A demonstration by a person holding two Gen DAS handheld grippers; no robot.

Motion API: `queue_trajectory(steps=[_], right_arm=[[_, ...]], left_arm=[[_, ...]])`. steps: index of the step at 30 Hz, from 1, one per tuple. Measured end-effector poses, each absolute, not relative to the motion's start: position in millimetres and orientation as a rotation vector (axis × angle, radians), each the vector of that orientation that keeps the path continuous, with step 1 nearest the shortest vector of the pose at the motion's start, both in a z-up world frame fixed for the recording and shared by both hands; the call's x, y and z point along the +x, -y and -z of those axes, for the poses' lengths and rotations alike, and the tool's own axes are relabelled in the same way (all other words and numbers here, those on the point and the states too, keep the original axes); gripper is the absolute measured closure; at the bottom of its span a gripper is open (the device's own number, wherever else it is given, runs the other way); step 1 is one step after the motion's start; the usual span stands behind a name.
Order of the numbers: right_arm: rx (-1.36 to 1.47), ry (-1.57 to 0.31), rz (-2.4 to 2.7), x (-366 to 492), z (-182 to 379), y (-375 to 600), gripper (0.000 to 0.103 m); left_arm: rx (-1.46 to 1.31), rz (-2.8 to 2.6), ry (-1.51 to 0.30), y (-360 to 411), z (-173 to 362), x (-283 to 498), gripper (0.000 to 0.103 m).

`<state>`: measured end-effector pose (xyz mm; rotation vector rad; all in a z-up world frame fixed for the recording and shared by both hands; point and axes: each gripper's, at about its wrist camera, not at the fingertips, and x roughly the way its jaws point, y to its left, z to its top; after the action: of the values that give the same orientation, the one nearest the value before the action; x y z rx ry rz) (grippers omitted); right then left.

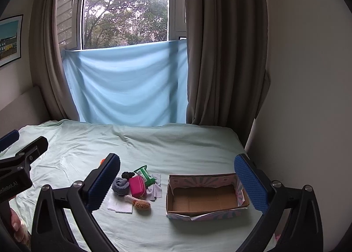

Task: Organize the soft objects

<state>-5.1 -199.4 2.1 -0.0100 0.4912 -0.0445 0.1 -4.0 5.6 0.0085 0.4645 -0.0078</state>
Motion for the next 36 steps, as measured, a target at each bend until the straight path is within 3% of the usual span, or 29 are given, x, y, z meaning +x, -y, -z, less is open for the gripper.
queue_trajectory(steps=[7,16,25,36], right_arm=[[-0.011,-0.536,0.0,1.8,3.7,201.9,0.0],[0.01,-0.591,0.011,22.2,53.8,177.7,0.0],[0.051,-0.706,0.103,60.7,142.1,129.8,0.0],[0.071,-0.779,0.159,118.5,284.3,83.3,0.0]], left_arm=[[-0.005,-0.073,-0.482,-9.0,-1.6,1.7,0.0],[0.0,-0.028,-0.625,-48.0,59.9,39.6,0.0],[0.052,0.128,-0.754,-88.2,153.0,122.7,0.0],[0.136,0.296,-0.872,-94.0,313.6,216.3,0.001]])
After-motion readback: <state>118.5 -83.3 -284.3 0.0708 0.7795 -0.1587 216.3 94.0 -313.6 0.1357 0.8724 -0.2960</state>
